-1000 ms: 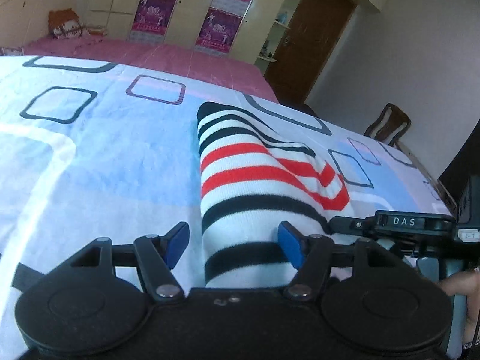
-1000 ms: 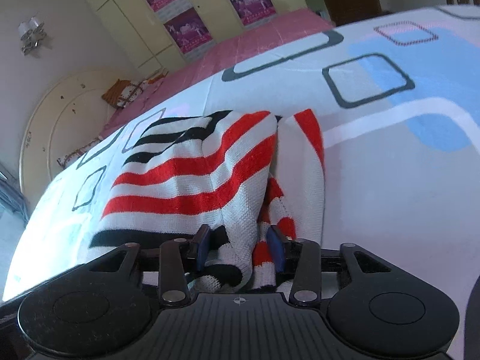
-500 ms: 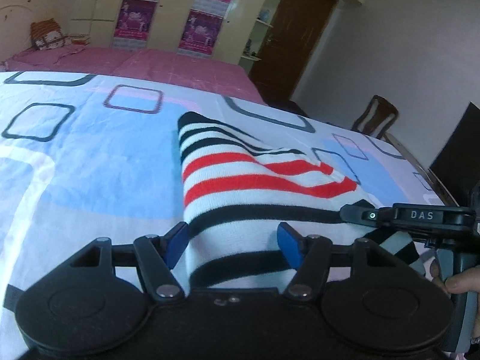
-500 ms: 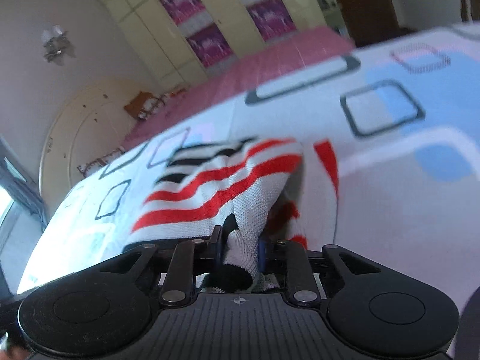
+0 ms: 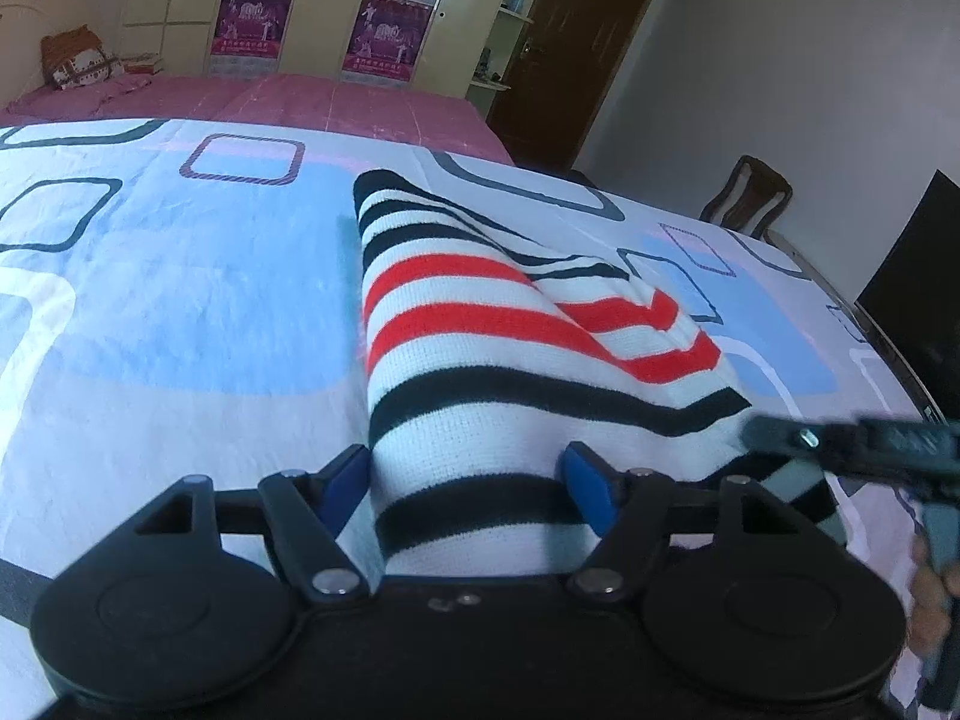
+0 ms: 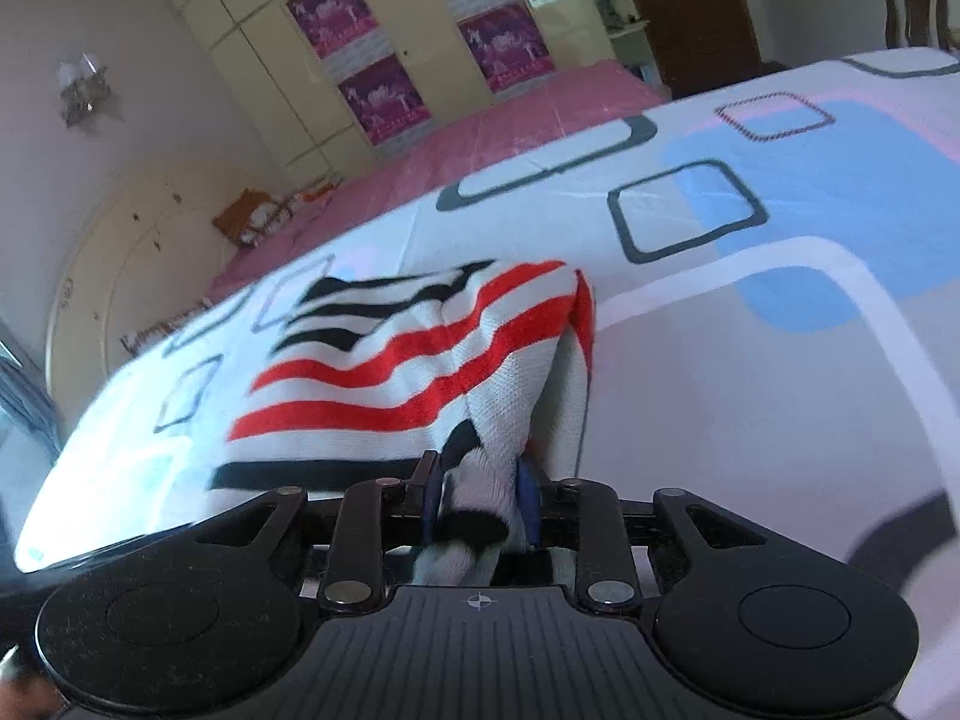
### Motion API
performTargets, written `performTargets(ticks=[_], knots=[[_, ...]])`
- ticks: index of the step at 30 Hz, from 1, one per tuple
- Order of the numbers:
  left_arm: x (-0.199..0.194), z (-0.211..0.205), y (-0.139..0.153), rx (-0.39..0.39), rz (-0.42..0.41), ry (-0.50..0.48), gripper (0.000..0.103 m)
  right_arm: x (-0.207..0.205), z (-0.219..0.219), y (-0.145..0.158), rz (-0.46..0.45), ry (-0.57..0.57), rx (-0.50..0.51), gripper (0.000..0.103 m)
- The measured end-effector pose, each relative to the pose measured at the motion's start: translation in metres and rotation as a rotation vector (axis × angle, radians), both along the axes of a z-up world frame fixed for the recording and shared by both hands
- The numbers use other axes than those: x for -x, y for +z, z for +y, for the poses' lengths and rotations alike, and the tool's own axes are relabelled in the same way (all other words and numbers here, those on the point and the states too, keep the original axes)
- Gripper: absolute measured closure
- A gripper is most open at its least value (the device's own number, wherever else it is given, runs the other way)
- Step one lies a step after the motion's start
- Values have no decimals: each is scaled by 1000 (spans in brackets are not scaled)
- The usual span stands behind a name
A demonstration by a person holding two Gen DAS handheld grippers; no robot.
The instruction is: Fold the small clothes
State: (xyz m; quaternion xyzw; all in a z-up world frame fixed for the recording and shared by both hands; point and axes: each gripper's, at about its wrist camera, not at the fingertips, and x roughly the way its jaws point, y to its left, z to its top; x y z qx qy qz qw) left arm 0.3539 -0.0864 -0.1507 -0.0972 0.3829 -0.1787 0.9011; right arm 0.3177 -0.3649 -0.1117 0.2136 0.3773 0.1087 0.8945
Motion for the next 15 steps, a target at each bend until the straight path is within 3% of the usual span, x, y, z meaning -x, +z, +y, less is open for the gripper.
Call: performTargets(ticks=[7,11,15], knots=[[-3,2,1,-9,7,-39,35,39,-5,-12,66,-13,1,76],[-3,-1,2,-28,6,-49,36,46,-22,-33,114,-67,-104,76],[-7,0,16,-23,-4,-41,39,39,-21,-8,81,-30,-63,76]])
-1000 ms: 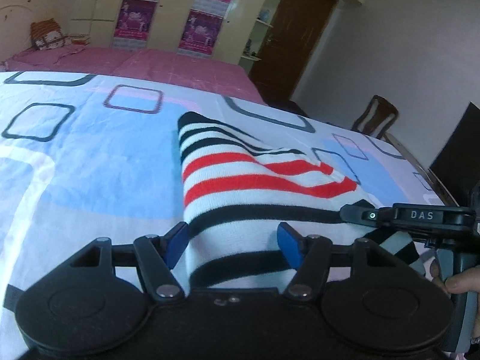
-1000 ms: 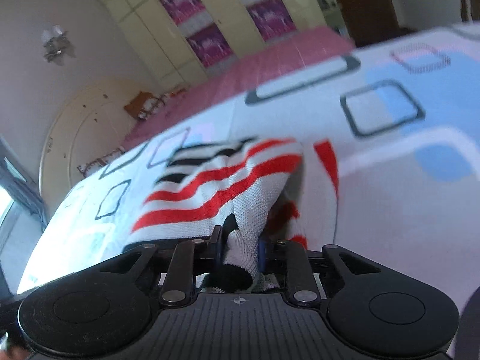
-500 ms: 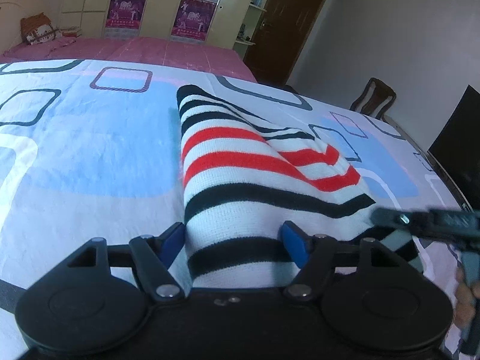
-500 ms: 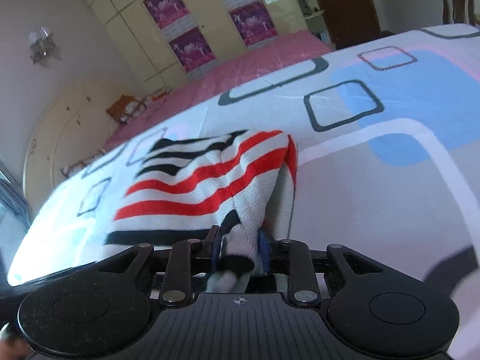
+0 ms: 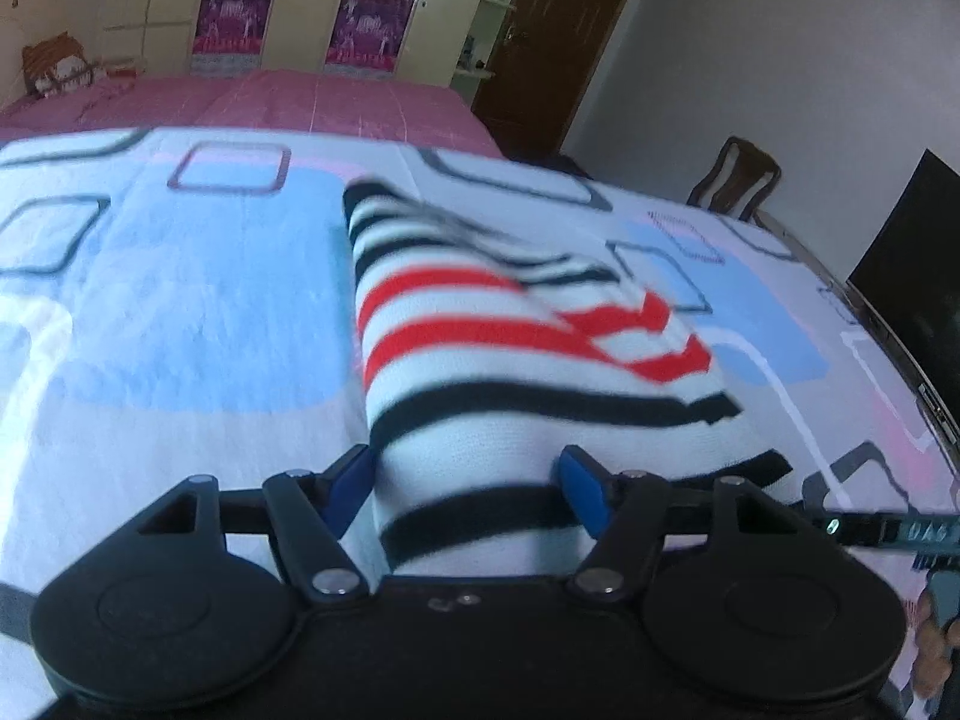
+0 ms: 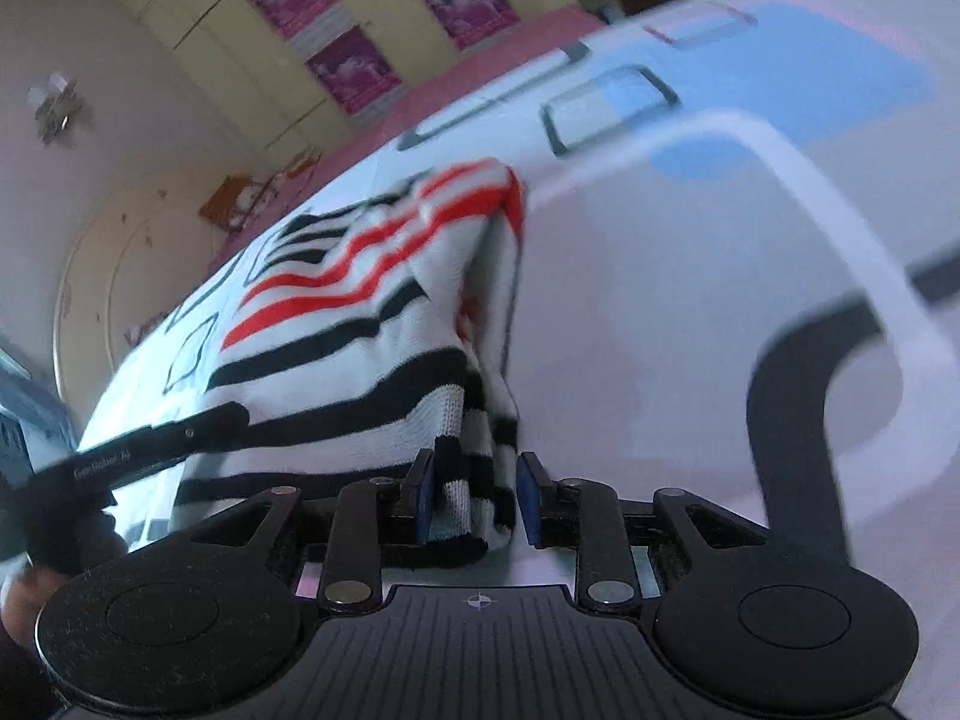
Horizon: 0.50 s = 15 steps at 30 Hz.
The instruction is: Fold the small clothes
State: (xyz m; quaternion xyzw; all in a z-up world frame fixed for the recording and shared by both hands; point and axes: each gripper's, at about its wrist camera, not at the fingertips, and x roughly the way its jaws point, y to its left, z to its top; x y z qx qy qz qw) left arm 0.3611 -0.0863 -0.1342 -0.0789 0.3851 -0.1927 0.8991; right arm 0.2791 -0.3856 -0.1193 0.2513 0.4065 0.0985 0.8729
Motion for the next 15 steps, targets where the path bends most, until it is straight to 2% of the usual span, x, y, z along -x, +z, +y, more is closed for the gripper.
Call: performTargets(ticks=[3,9,14,15], knots=[[-8,0,14,16,-34,-2,42,-15,-2,20,-54,-20,7,76],[-38,-7,22,-1,-75,26,55,-69,3,32,-78,-81,35,76],[-66,-19,13,-33,-81,24,68,-111,35,37,-119,-44,169,76],[-70,-22,10,-43,-87,21,68,-120,43,34,-120,-27,193,76]])
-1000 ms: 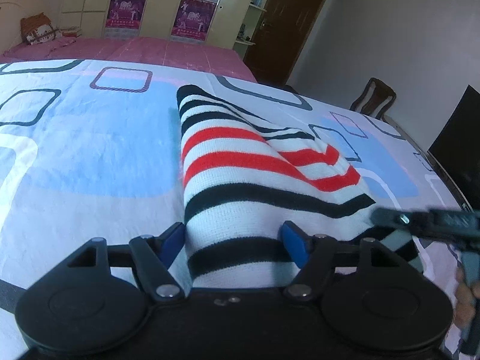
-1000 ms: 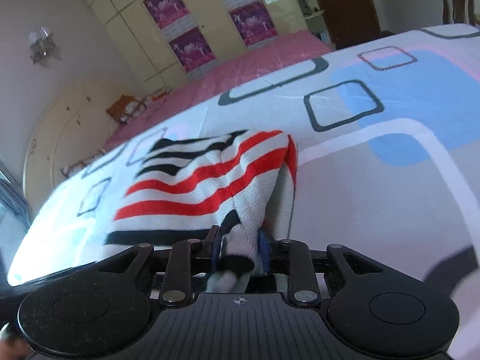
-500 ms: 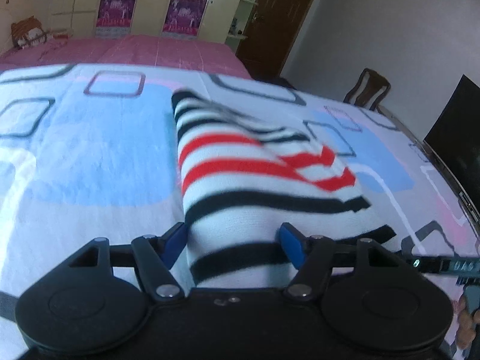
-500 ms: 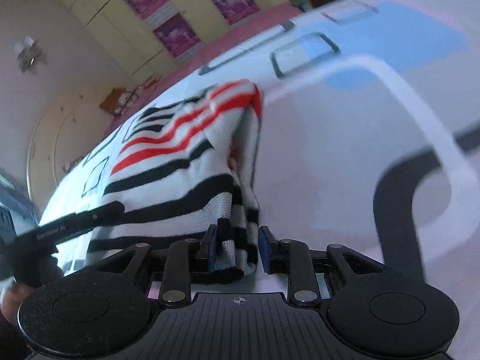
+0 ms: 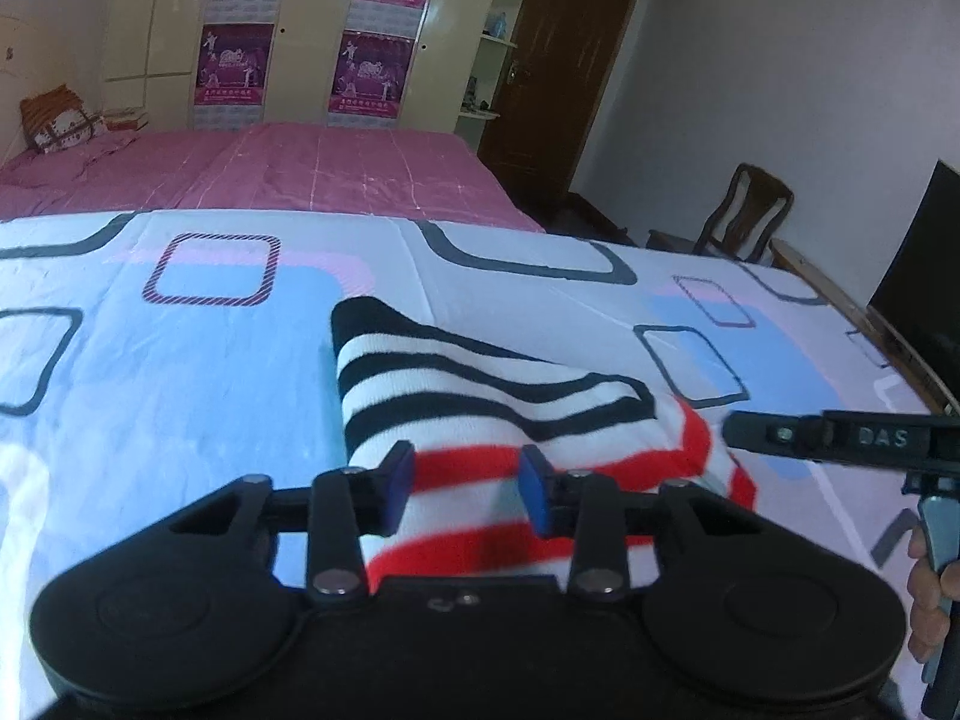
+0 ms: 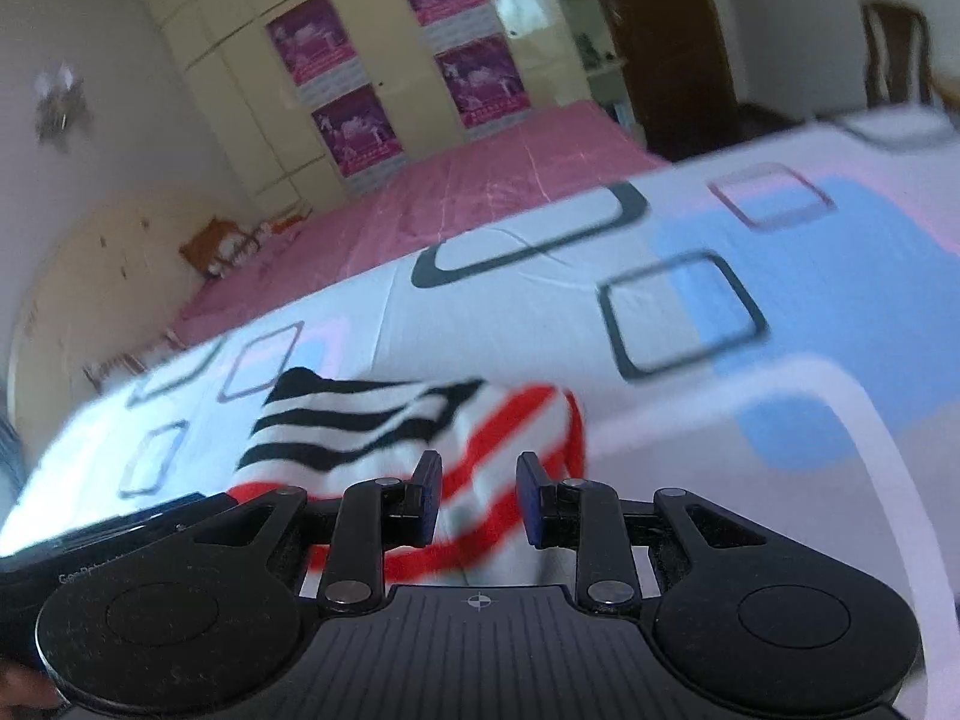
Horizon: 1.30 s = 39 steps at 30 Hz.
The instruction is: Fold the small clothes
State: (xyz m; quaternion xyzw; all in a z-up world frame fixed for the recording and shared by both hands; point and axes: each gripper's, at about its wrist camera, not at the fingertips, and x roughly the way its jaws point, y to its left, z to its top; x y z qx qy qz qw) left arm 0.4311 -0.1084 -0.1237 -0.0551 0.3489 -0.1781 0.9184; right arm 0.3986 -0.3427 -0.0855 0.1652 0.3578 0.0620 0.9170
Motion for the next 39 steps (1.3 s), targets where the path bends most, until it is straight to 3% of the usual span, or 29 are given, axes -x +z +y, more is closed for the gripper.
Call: performTargets(ticks=[4,7,11,14,18,23,31,39], knots=[[-11,-8,-8,-31,-15,-15,67,-22,25,-18,7,28,113,76],[-19,-7,-20,-42,20,-12,66,-35,24,-39,26,11,207,76],[-21,-8,-24,-48,15,-11,66,-42,5,-56,52,-17,167,76],[-29,-12,-25,-51,26,3,66,-43,16,-57,22,17,254,76],[-35,-15,-26,-73,35,5,64,-52,7,-64,24,-1,234,78],[-28,-14,-18,-81,33,21,64,-45,3,-51,24,-14,178,77],[-6,-10,-2,-99,7,17,62,-4,8,-17,-64,34,149,77],[36,-6,10,-123,-33,-8,62,41,16,-16,-70,73,164,77]])
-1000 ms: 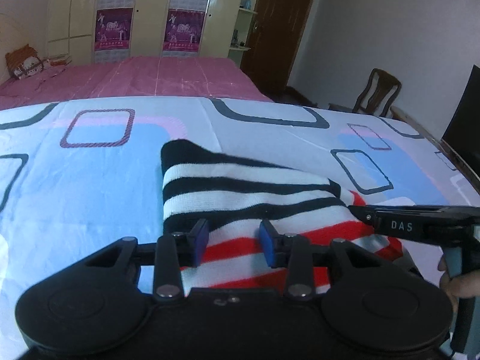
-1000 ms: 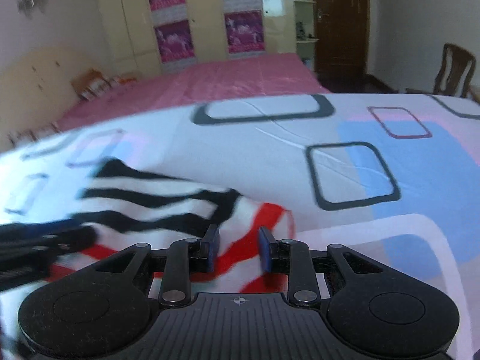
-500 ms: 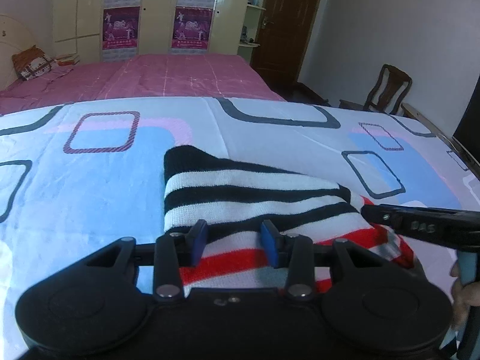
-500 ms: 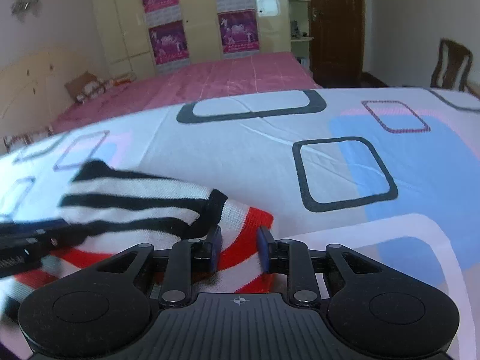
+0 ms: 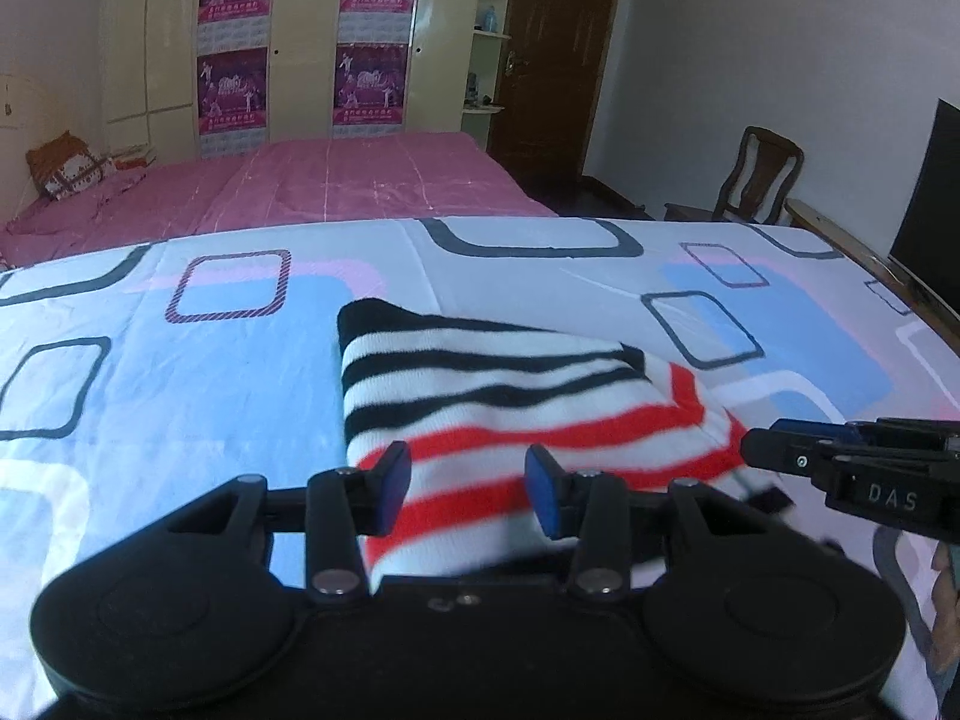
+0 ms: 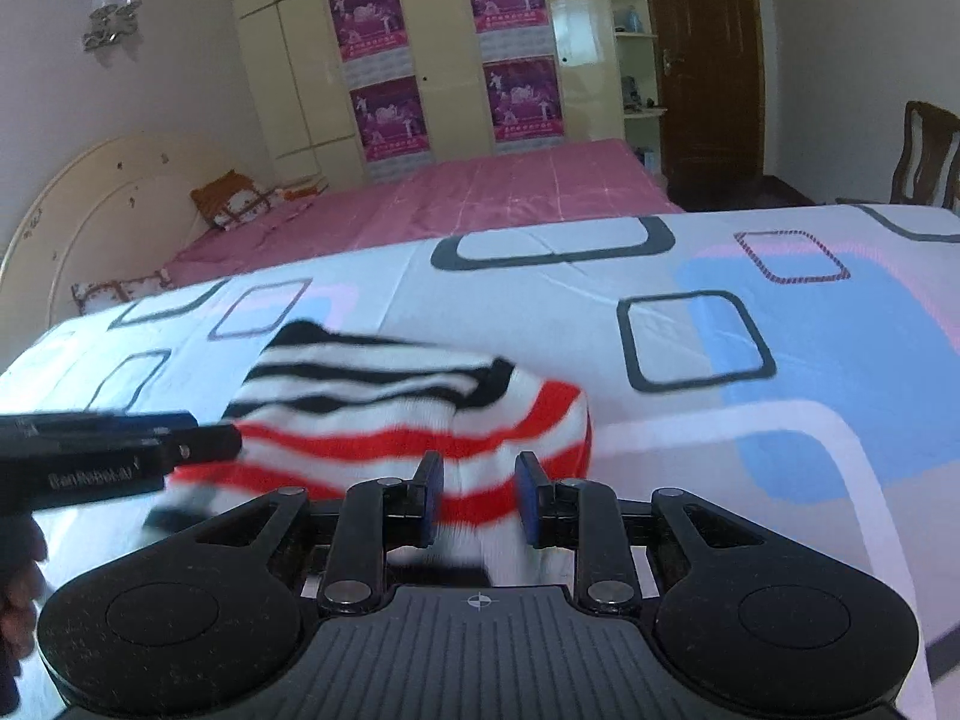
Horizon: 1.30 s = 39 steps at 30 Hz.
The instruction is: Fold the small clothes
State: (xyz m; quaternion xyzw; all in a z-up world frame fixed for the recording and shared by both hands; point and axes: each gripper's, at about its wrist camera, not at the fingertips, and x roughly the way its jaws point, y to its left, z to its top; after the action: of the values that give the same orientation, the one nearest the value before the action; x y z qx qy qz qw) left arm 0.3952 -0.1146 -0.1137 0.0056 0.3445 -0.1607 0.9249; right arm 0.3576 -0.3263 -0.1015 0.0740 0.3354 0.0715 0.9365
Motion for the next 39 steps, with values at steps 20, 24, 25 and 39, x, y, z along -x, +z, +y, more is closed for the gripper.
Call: performTargets(ticks=[20,24,25,39], knots=[[24,19,-21,19,50,45,59,58,-17,-5,39,-19,-67,77],[31,25,-14,55,60,55,61,82,-15,-3,57,9,-78,77],[37,27,-12,57,53,54,61,87,-14,-4,65,13,-81,77],[70,47,-40,92,144,67,57,95,-19,-40,180,-1,-106,77]])
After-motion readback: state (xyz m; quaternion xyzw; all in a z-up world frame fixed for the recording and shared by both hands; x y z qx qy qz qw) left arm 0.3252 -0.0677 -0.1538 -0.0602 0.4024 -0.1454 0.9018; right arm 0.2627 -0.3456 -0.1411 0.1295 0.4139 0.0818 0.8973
